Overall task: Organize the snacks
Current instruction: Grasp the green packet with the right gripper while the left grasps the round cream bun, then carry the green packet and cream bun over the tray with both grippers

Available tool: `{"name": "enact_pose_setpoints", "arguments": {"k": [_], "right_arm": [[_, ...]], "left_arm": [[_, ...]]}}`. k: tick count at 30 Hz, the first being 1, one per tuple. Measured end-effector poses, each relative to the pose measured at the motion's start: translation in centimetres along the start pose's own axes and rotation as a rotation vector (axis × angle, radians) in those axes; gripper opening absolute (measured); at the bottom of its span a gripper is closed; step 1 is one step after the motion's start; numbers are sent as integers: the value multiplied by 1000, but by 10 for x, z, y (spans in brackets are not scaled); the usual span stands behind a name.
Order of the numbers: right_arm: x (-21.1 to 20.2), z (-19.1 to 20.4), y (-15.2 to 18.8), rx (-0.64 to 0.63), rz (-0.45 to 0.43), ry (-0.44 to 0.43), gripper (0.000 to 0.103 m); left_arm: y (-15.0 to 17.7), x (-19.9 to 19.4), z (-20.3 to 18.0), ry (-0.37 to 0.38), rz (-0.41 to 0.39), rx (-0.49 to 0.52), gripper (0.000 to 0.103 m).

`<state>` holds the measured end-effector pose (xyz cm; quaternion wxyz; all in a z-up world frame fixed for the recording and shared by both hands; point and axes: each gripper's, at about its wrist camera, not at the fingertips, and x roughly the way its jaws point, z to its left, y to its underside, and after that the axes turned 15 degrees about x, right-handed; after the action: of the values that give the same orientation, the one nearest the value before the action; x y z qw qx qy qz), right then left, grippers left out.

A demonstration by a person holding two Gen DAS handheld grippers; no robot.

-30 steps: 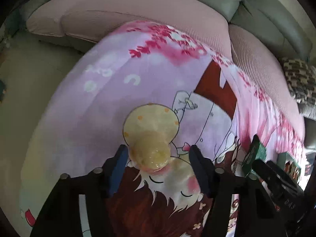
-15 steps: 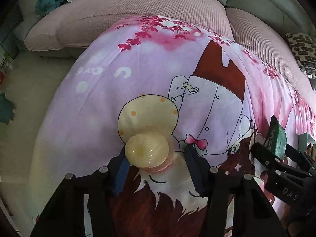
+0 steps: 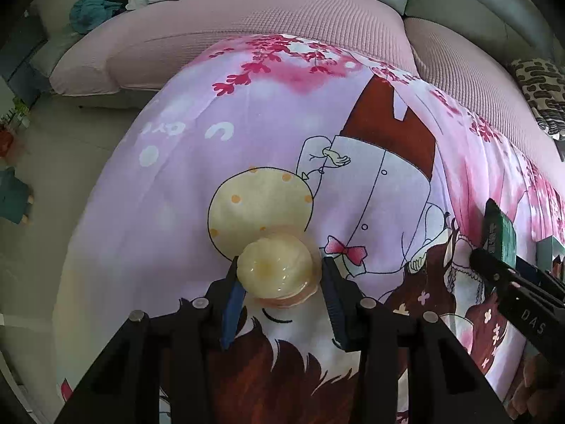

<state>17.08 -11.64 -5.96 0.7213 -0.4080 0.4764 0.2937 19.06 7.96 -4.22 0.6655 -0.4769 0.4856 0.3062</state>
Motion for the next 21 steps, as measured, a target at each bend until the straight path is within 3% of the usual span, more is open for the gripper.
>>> {"name": "enact_pose_setpoints", "arguments": {"k": [3,12,21], "right_arm": [[-1,-8,2,6,-9,-12,42],[-22,-28,18,22,-35,-64,42],[-73,-49,40,32,-91,-118,42]], "left_arm": [[1,0,-2,-8,-4,-11,44],[6,-8,-8,9,-12,-74,44],[7,-35,-25,57,-63,-103,44]]}}
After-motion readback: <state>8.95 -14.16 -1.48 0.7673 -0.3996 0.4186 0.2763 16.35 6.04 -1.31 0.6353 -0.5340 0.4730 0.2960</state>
